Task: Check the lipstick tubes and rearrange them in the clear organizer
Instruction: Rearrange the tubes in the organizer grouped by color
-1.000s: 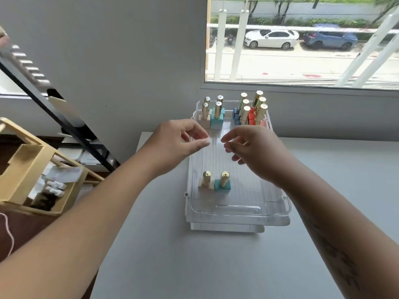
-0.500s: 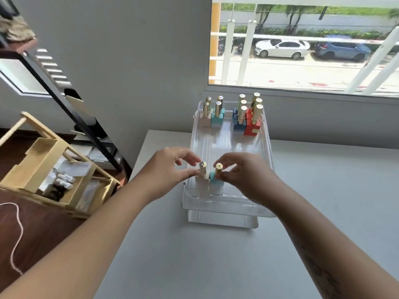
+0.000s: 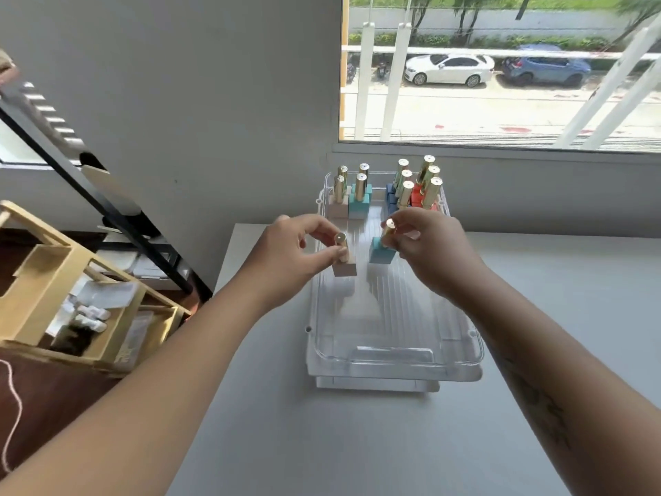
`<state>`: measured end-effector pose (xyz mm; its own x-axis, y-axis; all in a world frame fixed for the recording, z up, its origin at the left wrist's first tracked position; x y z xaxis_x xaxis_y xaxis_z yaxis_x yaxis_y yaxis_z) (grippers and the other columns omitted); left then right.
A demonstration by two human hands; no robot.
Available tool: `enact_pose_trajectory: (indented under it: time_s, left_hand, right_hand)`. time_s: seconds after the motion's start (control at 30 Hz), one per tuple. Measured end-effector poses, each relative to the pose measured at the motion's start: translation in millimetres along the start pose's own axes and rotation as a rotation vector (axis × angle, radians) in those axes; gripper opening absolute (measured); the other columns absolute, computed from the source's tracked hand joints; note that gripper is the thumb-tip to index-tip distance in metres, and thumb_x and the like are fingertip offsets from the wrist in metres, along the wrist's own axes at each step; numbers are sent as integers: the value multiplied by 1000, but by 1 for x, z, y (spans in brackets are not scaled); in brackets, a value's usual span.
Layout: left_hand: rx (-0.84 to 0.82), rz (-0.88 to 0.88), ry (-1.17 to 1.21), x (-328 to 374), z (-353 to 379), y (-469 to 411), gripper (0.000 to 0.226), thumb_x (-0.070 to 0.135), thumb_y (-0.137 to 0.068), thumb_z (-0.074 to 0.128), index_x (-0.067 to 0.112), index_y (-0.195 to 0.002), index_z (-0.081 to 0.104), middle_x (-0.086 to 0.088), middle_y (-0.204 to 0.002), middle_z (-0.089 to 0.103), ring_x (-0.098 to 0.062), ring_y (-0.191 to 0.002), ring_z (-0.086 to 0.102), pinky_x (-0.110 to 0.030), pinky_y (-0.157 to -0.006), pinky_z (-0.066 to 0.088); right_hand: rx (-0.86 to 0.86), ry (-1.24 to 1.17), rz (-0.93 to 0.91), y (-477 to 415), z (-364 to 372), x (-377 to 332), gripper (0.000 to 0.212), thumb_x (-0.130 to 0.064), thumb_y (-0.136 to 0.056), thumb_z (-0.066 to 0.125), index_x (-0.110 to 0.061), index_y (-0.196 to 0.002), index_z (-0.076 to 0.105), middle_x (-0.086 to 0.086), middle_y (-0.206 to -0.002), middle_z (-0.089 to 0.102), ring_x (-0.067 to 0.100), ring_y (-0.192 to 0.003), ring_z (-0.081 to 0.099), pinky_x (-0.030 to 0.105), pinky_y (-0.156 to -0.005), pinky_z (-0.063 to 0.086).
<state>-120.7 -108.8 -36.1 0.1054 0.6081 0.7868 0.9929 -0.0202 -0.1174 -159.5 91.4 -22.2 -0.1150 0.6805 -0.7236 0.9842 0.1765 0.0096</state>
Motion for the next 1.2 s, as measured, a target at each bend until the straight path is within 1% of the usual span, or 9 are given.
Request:
enact_pose_trajectory:
  time_s: [0.13,0.33,0.47,0.6,0.77,0.9,1.03,1.1,1.2]
  left_hand:
    - [91,55,-46,1,3,-31,9,33,-82,73,38,-84,66,29,-75,63,19,-76,41,-3,-61,30]
    - [136,80,-160,-5,12,-59,12,24,-87,70,21,-99,69,11,-92,68,-10,-78,39,-7,-62,29]
    - [149,78,-170,-12,13,-67,12,23,-87,69,21,-99,69,12,-93,68,-14,-81,40,-6,-62,28]
    - [189,79,-161,-14,16,-71,11,22,-88,69,20,-99,68,10,-94,68,-15,-84,43,-11,-61,28]
    - [233,57,-168,-15,19,-71,13,20,-88,68,16,-101,68,3,-100,69,-21,-92,49,-23,-69,32]
    - [255,65,-180,-16,18,-68,26,22,-85,72,13,-110,69,-2,-109,63,-21,-98,53,-25,-79,41]
    - [262,-67,8,-25,19,-54,37,33,-92,62,20,-126,58,8,-114,58,-11,-99,58,-27,-82,50]
    - [228,-206,148,-33,27,-44,40,35,-95,56,24,-133,53,14,-117,57,-6,-103,58,-21,-84,46]
    - [186,-293,372,-41,40,-31,35,30,-97,53,31,-132,53,34,-106,56,21,-99,53,0,-77,39]
  right_hand:
    - [68,82,-33,-23,12,-13,12,-10,-91,60,-14,-98,68,3,-96,70,22,-89,62,32,-76,48]
    - [113,162,-22,-45,30,-21,18,-3,-90,53,-10,-99,66,8,-98,69,27,-85,61,32,-65,47]
    - [157,183,-17,-51,36,-18,14,-8,-92,54,-12,-100,65,6,-98,67,21,-78,53,22,-50,30]
    - [189,140,-38,-53,41,-20,11,-8,-92,56,-8,-101,60,9,-99,66,26,-86,60,35,-68,47]
    - [216,60,-10,-49,48,-18,25,-11,-90,62,-13,-112,50,4,-105,59,23,-88,61,38,-74,50]
    - [192,-39,22,-43,56,-12,38,-9,-88,64,-17,-122,47,-7,-102,51,19,-94,61,30,-76,45]
    - [71,-172,62,-42,67,-4,39,-9,-91,58,-18,-127,46,-1,-116,62,18,-107,61,26,-86,45]
    - [31,-148,72,-44,70,-2,49,-11,-93,56,-15,-139,38,3,-128,58,18,-119,55,26,-96,42]
    - [13,-122,80,-47,73,-1,60,-13,-94,55,-13,-147,27,5,-141,50,19,-130,46,29,-108,36]
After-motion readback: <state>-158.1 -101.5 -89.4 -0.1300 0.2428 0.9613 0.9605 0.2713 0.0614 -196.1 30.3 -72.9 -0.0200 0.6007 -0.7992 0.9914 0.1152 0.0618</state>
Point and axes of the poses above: each hand's wrist, its own y-axis away from the middle knuckle, its own z-axis out of the palm, x = y × z, the point moved 3 cm from there along -y, towards the middle knuckle
